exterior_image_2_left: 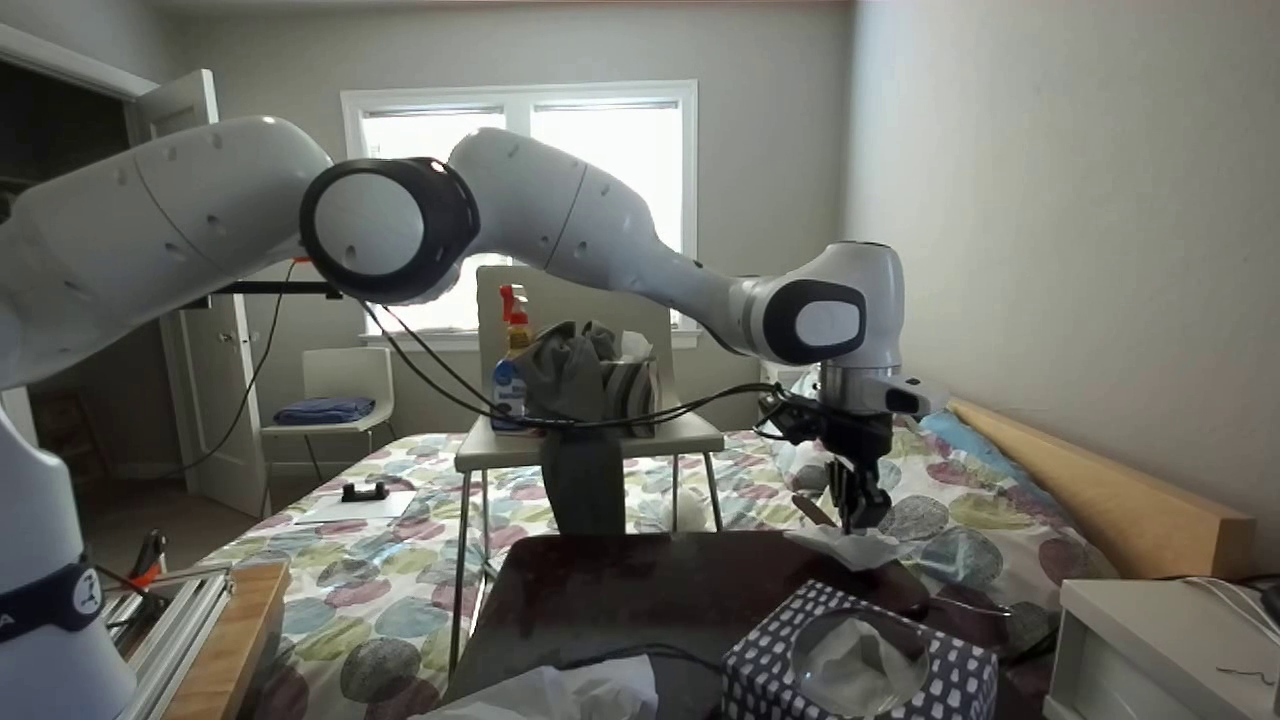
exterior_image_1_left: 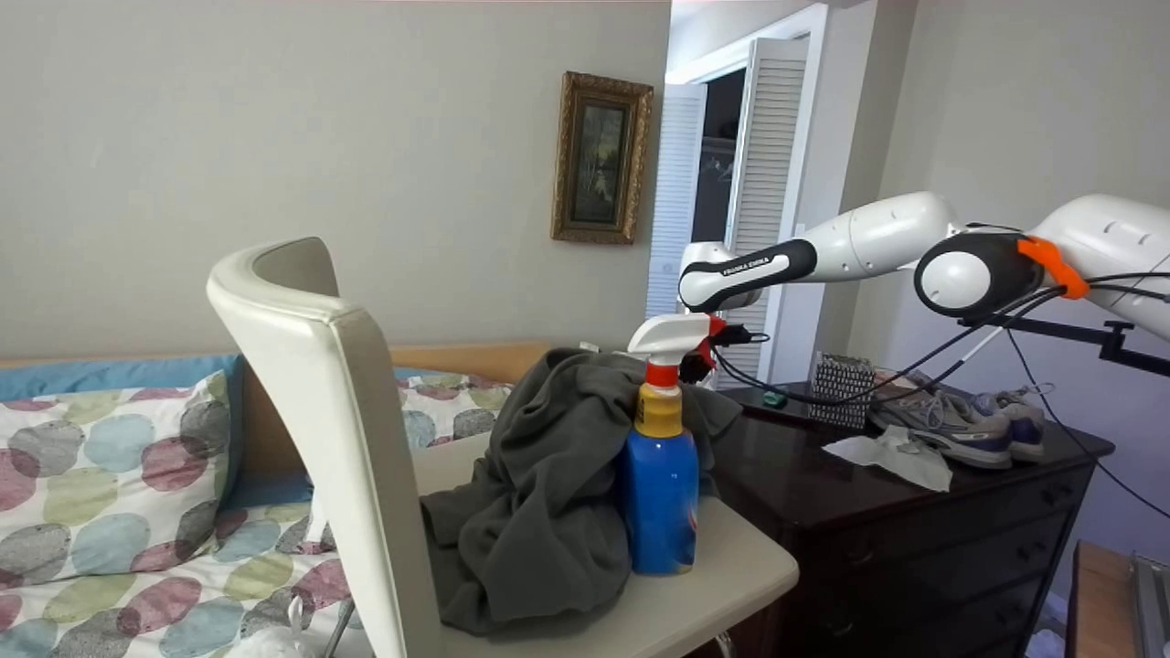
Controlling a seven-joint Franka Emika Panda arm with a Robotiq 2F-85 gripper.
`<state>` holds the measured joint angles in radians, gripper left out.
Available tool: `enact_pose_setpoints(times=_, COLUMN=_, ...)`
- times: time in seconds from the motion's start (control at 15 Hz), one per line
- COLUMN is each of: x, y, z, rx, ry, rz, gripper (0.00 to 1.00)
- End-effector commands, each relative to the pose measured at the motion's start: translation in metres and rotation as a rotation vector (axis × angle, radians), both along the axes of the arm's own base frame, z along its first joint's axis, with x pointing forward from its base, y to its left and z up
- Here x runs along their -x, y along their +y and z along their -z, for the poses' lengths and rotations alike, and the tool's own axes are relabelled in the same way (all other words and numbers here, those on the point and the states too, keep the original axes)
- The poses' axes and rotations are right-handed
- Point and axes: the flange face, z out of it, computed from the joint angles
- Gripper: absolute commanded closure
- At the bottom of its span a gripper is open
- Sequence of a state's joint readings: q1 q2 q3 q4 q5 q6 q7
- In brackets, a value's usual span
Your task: Use the tissue to wipe the coat hanger
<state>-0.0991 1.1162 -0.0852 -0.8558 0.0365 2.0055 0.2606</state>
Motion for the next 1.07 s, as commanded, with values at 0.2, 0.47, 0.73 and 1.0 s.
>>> enact_pose_setpoints(times=0.2, x=-0.006, y=0.03, z=0.004, rx=-0.002, ry=0.021, rz=-0.077, gripper=0.99)
enact_pose_setpoints(times=0.47, x=-0.008, y=0.053, z=0.004, rx=0.003, ry=0.024, rz=-0.115, gripper=0.99)
enact_pose_setpoints(times=0.73, x=-0.01, y=0.068, z=0.004, rx=-0.003, ry=0.019, rz=-0.147, gripper=0.99)
enact_pose_setpoints(times=1.0, x=-0.01, y=0.074, z=-0.005, rx=-0.027, ry=0.007, rz=-0.18, gripper=0.99)
